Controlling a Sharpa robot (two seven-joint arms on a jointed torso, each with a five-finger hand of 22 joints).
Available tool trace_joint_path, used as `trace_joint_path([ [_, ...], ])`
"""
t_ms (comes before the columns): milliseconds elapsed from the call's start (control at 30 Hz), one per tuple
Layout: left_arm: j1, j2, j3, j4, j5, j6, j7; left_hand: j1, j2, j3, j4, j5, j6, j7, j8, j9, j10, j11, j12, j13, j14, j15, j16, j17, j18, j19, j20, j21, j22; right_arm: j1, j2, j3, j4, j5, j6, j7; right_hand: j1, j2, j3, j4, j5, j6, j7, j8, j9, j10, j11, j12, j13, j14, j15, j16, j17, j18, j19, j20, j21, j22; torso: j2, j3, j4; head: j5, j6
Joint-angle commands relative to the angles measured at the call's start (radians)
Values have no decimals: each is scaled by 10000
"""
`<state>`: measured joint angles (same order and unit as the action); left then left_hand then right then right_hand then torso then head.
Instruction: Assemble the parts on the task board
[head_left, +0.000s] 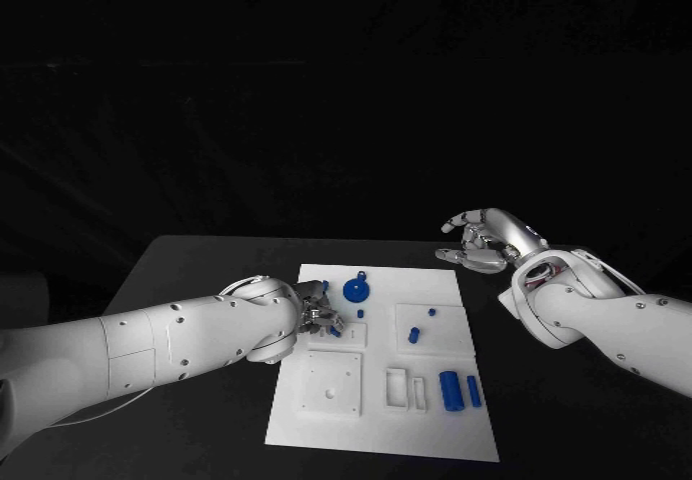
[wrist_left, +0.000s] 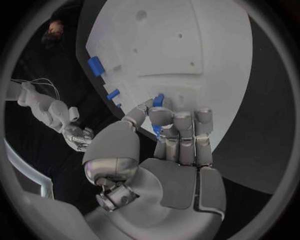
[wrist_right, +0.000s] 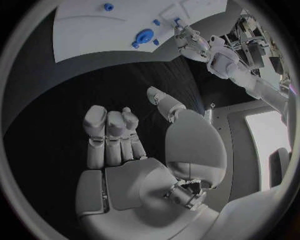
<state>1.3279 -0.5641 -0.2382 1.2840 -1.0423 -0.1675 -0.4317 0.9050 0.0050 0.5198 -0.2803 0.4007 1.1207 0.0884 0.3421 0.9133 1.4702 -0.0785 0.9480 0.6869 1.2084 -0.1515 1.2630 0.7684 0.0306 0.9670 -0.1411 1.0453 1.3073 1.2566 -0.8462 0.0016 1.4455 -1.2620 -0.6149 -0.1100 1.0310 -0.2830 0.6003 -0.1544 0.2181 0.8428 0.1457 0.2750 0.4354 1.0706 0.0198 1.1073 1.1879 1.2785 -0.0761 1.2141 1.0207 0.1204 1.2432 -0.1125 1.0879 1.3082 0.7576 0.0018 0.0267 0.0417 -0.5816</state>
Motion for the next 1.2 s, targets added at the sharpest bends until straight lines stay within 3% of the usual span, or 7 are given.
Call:
trace_joint_path([
  [33,-63,35,-24,-32,-216,-61,25,-4,130,60,-14,57,1200,-1096,15,-12,-560,-521,61,7,471,-735,52,-15,139,38,-1356,45,216,3,-9,5,9,-5,119,84,78,13,-5,39,67,83,39,58,-14,-194,159,58,-18,69,12,-34,4,1414,47,-41,-58,36,-5,-3,-3,-23,8],
  [567,-106,-1,-23,180,-85,-215,66,-5,146,79,-24,64,1208,-1099,2,10,-568,-524,76,2,465,-739,72,-34,150,34,-1359,68,213,2,12,5,-22,-5,170,59,78,19,-20,63,114,103,35,69,-13,-186,155,74,-26,81,9,-29,8,1414,60,-42,-57,41,-6,0,-2,-44,-6],
  [767,-124,-14,-23,206,-84,-227,60,-9,153,84,-25,60,1206,-1098,-5,17,-572,-524,79,-1,461,-739,77,-42,152,32,-1358,75,211,2,6,5,-27,-5,195,52,76,18,-26,68,123,105,34,70,-13,-186,155,76,-28,82,8,-29,9,1414,62,-42,-57,42,-7,-6,25,-56,-5],
  [1200,-127,-29,-24,151,-126,-127,27,-25,123,103,-32,87,1218,-1095,-46,32,-577,-518,107,-10,446,-742,110,-78,163,14,-1355,110,208,2,-2,5,-23,-4,233,37,69,21,-37,82,136,110,33,72,-13,-187,154,80,-33,84,7,-30,10,1414,66,-42,-58,45,0,-11,4,-26,25],
])
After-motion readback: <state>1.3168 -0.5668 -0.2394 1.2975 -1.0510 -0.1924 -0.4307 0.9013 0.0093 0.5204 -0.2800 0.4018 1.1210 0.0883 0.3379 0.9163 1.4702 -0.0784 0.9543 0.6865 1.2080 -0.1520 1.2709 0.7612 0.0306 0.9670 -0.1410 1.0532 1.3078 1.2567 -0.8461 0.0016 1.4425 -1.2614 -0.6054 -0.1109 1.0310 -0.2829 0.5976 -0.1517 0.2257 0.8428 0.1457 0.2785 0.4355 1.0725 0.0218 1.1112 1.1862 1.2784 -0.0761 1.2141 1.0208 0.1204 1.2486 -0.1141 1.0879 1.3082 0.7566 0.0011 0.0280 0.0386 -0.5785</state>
